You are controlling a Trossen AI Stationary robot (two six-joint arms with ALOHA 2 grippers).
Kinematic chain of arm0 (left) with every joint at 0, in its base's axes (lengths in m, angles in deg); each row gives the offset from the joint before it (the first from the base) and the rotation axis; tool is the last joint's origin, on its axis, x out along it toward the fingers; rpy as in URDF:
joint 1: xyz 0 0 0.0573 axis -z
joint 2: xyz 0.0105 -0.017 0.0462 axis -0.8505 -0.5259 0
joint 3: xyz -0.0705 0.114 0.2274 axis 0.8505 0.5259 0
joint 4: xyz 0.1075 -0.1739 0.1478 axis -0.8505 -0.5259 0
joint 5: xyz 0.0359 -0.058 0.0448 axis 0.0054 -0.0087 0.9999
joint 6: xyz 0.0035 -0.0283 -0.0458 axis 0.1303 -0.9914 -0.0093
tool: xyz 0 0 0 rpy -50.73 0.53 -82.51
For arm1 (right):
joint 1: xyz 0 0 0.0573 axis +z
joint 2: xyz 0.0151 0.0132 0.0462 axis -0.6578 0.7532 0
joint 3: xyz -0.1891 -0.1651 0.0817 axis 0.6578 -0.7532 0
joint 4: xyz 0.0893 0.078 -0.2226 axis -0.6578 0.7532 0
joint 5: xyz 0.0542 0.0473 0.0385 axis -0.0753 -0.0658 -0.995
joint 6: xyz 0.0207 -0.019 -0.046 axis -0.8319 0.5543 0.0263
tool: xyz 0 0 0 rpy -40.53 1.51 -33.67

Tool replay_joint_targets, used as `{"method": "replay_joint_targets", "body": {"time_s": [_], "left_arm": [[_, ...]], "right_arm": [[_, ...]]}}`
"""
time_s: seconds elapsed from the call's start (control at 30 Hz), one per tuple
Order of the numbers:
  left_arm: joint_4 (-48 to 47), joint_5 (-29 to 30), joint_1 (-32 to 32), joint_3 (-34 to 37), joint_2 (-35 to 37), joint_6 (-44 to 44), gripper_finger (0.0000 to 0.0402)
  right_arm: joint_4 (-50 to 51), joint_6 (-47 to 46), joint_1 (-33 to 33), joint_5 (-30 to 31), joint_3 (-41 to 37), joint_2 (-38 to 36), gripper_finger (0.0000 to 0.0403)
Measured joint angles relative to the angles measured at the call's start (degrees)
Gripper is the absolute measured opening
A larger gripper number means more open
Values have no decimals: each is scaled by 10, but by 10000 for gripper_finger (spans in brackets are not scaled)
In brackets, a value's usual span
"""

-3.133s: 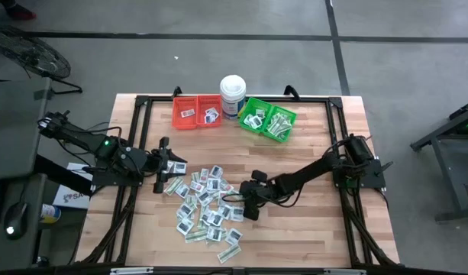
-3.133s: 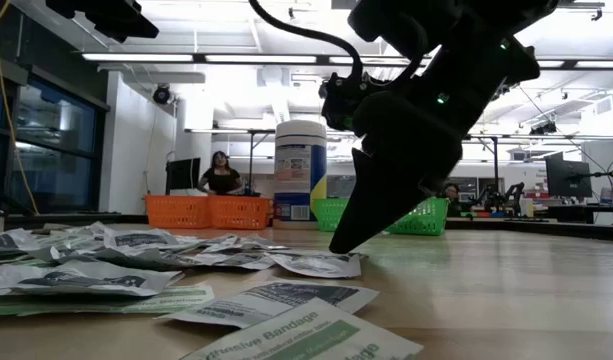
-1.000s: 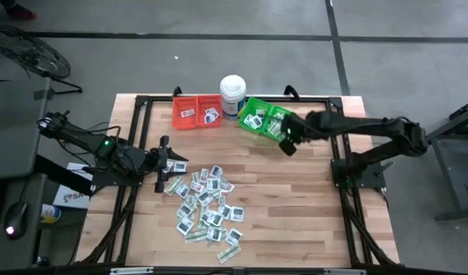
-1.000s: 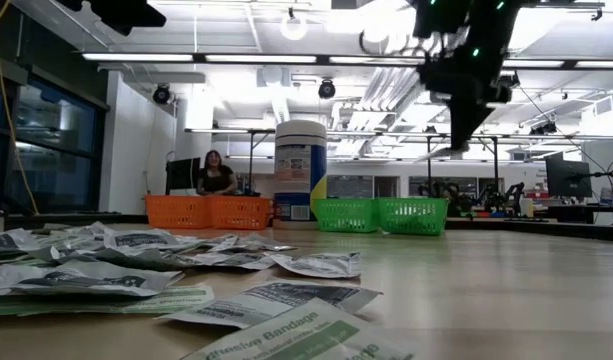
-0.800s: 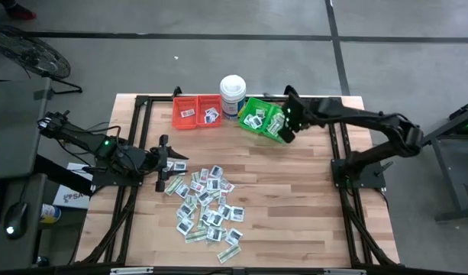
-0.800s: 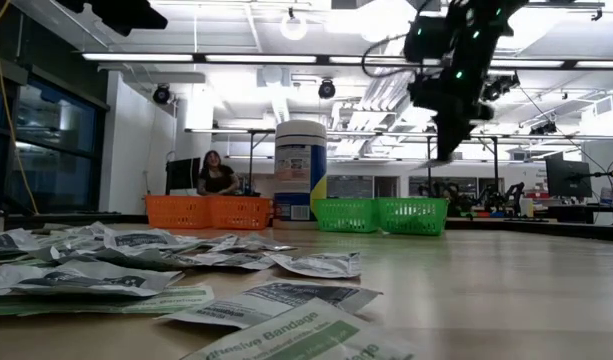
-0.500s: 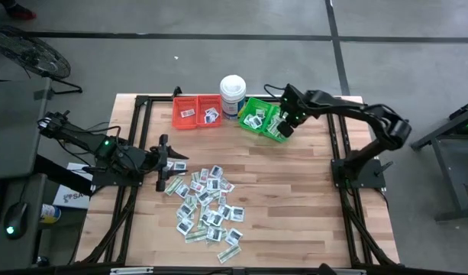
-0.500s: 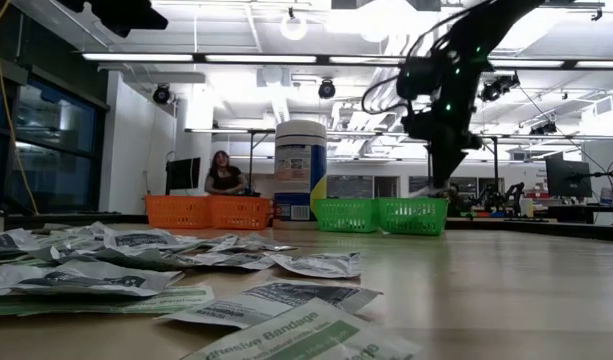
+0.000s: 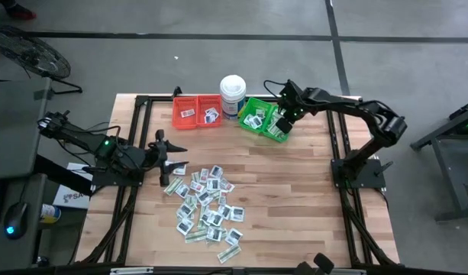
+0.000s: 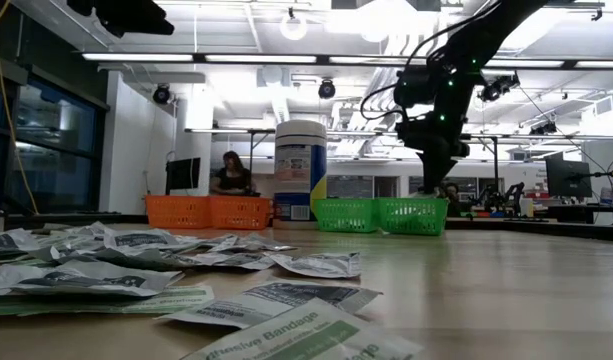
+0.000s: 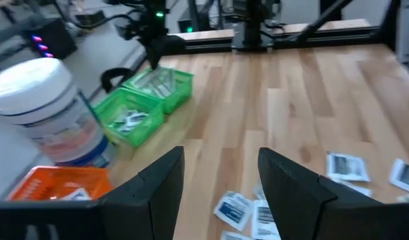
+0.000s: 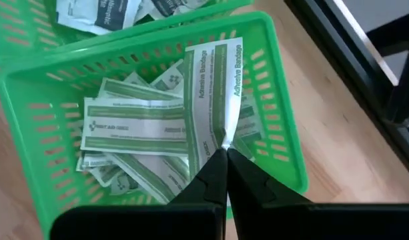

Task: Pick & Place First Aid Supplies
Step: Put the green bandage pack into the right green bin

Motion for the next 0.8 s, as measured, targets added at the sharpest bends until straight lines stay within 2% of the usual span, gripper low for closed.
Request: {"method": "replay_joint_targets", "body": {"time_s": [0.2,0.53,0.67,0.8], "left_arm": [[0,35,0,0,0,8,188],[0,30,0,0,0,12,188],[0,20,0,0,0,23,188],[0,-1,0,0,0,25,188]], "right_arm": [[3,18,-17,-26,0,0,0],[3,14,-19,-36,0,0,5],[3,-18,-19,-62,0,0,40],[11,-62,-18,-86,0,-1,98]]}}
